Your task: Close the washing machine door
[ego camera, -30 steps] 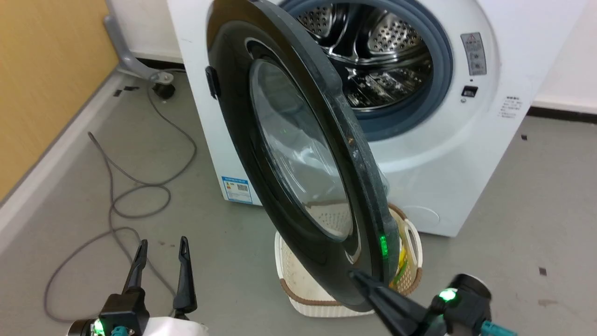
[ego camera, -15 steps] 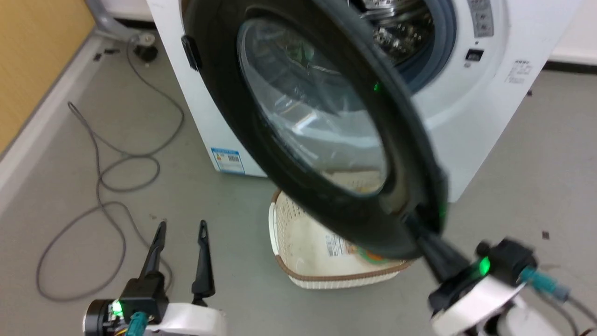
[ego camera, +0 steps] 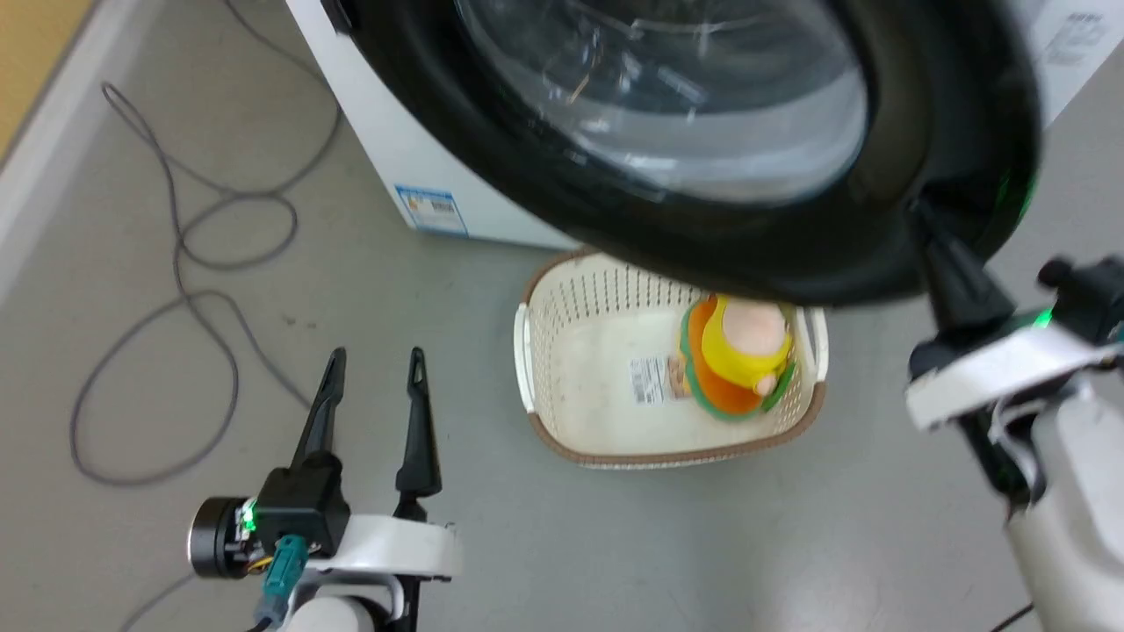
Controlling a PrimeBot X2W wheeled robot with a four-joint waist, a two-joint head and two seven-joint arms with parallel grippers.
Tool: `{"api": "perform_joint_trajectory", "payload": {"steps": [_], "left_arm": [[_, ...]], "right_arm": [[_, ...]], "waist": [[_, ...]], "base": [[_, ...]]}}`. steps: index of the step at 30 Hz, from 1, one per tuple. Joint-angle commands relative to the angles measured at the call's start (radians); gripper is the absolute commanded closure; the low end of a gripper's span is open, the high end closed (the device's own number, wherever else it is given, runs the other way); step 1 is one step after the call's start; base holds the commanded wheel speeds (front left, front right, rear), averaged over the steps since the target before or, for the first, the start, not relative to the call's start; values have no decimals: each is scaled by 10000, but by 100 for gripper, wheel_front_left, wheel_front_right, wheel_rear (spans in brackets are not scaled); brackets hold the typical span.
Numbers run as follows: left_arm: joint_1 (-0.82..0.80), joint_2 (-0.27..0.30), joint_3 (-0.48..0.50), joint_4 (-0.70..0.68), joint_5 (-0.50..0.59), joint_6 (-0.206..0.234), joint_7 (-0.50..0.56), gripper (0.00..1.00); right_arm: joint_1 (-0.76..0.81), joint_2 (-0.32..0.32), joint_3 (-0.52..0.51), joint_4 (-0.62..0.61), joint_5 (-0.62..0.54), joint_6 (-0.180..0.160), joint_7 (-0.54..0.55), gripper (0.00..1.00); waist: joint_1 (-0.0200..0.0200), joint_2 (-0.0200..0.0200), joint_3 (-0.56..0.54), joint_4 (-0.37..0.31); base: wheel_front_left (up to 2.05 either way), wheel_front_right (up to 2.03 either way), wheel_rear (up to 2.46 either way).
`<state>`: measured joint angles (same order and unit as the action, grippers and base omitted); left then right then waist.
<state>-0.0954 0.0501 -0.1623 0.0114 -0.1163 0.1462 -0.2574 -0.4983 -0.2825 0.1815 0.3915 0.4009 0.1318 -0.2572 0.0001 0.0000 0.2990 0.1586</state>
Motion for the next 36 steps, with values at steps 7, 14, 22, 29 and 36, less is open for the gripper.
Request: {"api": "perform_joint_trajectory", "payload": {"steps": [7, 14, 22, 29, 36], "left_arm": [[-565, 2, -281, -120, -126, 245, -43, 0], [-872, 2, -449, -132, -213, 349, -43, 0], [-958, 1, -472, -198, -235, 456, -43, 0], [-735, 1, -279, -71, -157, 452, -43, 0], [-100, 1, 199, 162, 110, 355, -43, 0]], "right_arm": [[-1754, -84, -691, 1208, -214, -11, -46, 100], [-2992, -274, -1110, 2095, -464, -11, -46, 100], [-3927, -286, -1466, 3042, -1085, -11, -46, 100], [-3229, 63, -1680, 2388, -1433, -11, -46, 100], [-1391, 620, -2281, -32, -2358, -11, -46, 100]], "waist": [[-1, 0, 917, 105], [-1, 0, 1270, 233], [-1, 0, 1382, 291], [-1, 0, 779, -18], [-1, 0, -512, -685]], "base": [[0, 0, 0], [0, 0, 0], [0, 0, 0], [0, 0, 0], [0, 0, 0]]}}
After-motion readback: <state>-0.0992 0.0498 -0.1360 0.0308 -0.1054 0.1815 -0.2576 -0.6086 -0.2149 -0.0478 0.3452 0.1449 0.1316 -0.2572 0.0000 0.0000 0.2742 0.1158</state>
